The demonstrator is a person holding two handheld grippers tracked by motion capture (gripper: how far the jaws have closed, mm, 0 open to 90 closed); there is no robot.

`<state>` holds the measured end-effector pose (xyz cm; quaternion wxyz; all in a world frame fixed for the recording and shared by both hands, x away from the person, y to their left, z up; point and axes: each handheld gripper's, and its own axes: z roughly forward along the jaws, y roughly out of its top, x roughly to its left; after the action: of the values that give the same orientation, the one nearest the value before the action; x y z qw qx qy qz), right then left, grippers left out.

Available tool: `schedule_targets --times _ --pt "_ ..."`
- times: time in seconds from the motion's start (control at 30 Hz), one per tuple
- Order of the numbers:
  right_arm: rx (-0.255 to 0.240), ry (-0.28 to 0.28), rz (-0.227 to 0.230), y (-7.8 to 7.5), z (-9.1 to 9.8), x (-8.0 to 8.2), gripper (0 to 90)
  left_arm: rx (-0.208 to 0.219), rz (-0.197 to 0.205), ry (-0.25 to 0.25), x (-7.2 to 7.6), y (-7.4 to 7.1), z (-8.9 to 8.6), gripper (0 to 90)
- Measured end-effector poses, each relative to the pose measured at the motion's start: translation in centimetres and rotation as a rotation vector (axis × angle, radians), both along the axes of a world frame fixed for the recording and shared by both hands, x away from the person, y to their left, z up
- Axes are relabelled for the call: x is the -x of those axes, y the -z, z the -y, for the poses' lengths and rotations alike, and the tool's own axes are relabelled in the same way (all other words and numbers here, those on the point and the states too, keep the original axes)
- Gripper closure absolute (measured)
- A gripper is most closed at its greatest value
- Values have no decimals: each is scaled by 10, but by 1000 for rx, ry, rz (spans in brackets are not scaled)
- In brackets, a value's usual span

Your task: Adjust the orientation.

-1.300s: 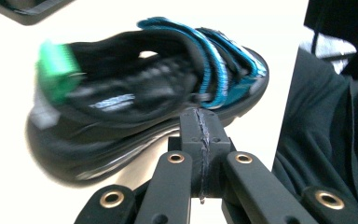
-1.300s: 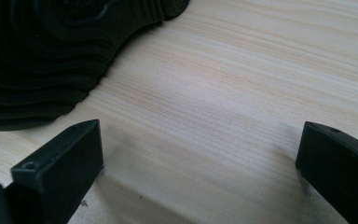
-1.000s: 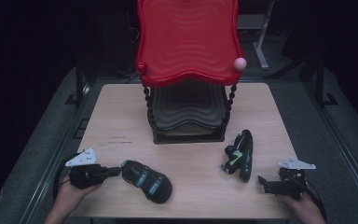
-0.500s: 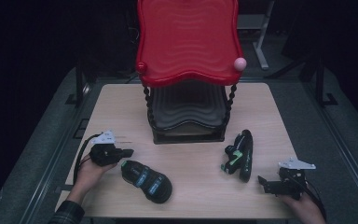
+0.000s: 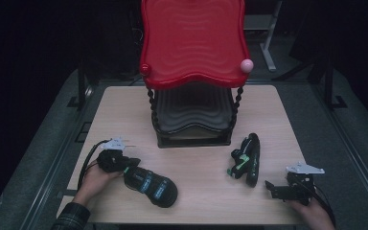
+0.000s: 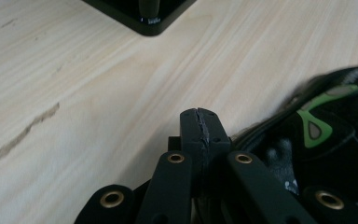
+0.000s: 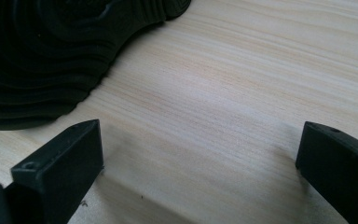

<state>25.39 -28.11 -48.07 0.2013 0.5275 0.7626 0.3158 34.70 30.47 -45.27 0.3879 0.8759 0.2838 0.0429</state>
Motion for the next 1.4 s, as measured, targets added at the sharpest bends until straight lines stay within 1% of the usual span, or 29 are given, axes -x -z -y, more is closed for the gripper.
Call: schedule_targets --times 0.03,0.1,0.17,0.2,0.3,0.37,0.4,0.43,0.47,0.53,0.67,0.73,0.8,0.83,0.87,0.9,0.93,1.07,1.1,1.17,1.4 --pt "0 0 0 0 0 0 1 0 0 0 0 0 0 900" --pt "1 -1 1 0 0 0 1 8 -7 -4 8 0 -7 900" --pt "0 0 0 0 0 0 1 7 -6 -5 11 0 -9 900" --pt "0 -1 1 0 0 0 1 -1 -4 -4 16 0 -12 900" --pt "0 0 0 0 0 0 1 -6 -4 -3 25 -1 -16 900" --pt "0 0 0 0 0 0 1 5 -10 -8 34 0 -20 900" --pt "0 0 0 0 0 0 1 5 -10 -8 34 0 -20 900" --pt "0 0 0 0 0 0 1 10 -14 -4 41 0 -23 900" --pt "0 0 0 0 0 0 1 10 -14 -4 41 0 -23 900" --pt "0 0 0 0 0 0 1 6 -15 5 52 -1 -25 900" --pt "0 1 0 0 0 0 1 -10 -11 27 66 -2 -24 900" --pt "0 1 0 0 0 0 1 -8 -17 35 72 -2 -23 900" --pt "0 1 0 0 0 0 1 1 -27 50 75 -2 -22 900" --pt "0 1 0 0 0 0 1 1 -27 50 75 -2 -22 900" --pt "0 1 0 0 0 0 1 26 -51 96 79 0 -16 900" --pt "0 1 0 0 0 0 1 12 -52 119 81 1 -9 900" --pt "0 1 0 0 0 0 1 -1 -50 129 82 1 -5 900" --pt "0 1 0 0 0 0 1 4 -56 175 83 0 5 900" --pt "0 1 0 0 0 0 1 4 -56 175 83 0 5 900" --pt "0 1 0 0 0 0 1 21 -58 190 83 -1 8 900" --pt "0 1 0 0 0 0 1 30 -63 202 84 0 9 900"
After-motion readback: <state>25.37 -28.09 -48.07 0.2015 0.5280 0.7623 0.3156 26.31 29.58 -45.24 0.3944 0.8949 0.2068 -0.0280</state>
